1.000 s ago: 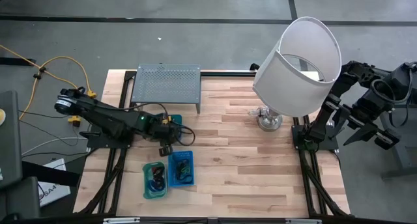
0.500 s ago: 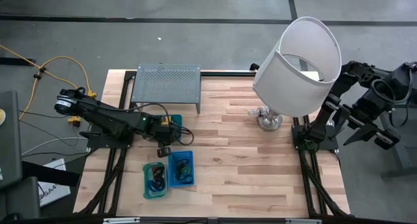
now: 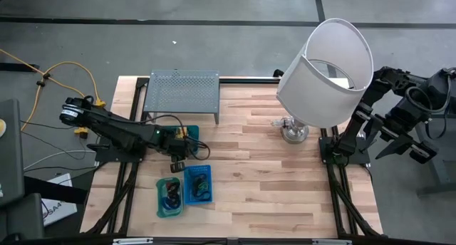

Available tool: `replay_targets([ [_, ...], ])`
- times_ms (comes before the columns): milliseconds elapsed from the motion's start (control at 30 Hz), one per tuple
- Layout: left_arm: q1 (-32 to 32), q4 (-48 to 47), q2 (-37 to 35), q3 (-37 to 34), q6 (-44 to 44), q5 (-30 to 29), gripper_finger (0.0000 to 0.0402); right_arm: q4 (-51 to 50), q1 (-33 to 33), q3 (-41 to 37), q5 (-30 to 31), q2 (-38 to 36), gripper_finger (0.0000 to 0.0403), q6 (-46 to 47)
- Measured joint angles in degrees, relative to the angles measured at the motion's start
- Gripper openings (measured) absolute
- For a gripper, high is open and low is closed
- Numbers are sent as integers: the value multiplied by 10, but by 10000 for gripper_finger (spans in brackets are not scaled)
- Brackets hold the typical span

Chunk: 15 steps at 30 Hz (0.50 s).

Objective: Pick & Place Office Desk Supplies
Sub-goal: Put the top blue bin on the shelf

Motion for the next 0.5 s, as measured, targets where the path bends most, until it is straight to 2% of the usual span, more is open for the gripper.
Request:
replay_targets([
  [500, 0, 17, 0, -14, 1, 1, 92, 0, 0, 0, 0, 0, 120, 0],
])
